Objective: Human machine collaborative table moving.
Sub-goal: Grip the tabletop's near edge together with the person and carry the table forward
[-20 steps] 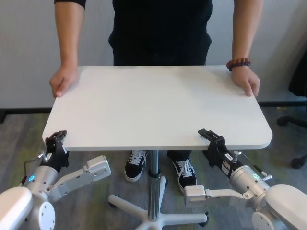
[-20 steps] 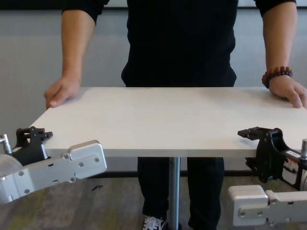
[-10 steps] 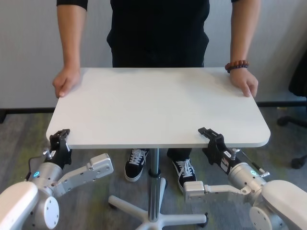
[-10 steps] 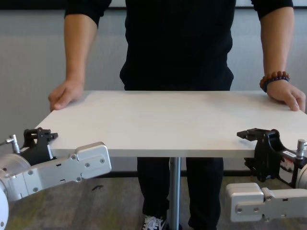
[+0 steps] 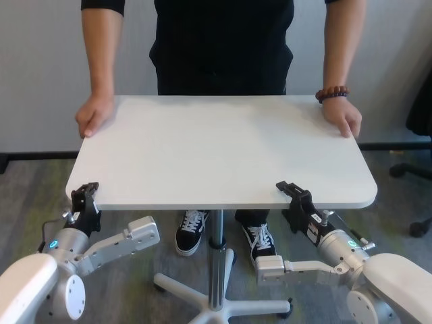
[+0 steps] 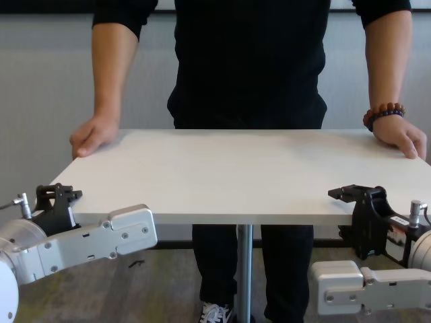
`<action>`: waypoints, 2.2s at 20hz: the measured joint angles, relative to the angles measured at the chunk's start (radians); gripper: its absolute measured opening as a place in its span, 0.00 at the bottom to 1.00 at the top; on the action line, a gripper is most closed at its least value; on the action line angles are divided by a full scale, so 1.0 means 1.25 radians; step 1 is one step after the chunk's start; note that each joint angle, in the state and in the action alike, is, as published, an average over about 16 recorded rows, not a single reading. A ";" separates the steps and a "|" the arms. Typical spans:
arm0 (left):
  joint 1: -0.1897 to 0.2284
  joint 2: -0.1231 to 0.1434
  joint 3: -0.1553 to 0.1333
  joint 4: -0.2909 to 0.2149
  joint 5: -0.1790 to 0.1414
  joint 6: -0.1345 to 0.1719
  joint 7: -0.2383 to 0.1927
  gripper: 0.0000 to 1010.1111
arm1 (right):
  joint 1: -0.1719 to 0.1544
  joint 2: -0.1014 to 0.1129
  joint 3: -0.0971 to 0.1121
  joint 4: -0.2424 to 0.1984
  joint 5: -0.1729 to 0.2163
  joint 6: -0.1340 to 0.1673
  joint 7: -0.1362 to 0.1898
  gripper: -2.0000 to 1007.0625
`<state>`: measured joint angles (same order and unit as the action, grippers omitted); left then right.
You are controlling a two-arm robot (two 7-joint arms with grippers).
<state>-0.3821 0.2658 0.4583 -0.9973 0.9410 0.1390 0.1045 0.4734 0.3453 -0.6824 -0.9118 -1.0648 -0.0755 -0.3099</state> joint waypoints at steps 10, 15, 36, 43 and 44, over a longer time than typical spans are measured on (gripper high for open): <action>-0.022 -0.011 0.014 0.050 -0.001 -0.005 0.016 0.11 | 0.026 -0.024 -0.022 0.068 0.001 -0.010 -0.018 0.35; -0.032 -0.015 0.019 0.072 -0.004 -0.010 0.022 0.11 | 0.038 -0.037 -0.031 0.100 0.003 -0.015 -0.028 0.35; -0.066 -0.031 0.038 0.138 -0.016 -0.022 0.039 0.11 | 0.068 -0.063 -0.051 0.176 0.018 -0.027 -0.048 0.36; -0.069 -0.033 0.043 0.147 -0.015 -0.017 0.045 0.11 | 0.069 -0.067 -0.052 0.183 0.024 -0.027 -0.050 0.36; -0.069 -0.033 0.043 0.148 -0.015 -0.017 0.046 0.11 | 0.070 -0.067 -0.052 0.183 0.025 -0.026 -0.050 0.36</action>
<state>-0.4681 0.2240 0.5120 -0.8120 0.9221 0.1184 0.1618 0.5604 0.2614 -0.7469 -0.6824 -1.0340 -0.1086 -0.3722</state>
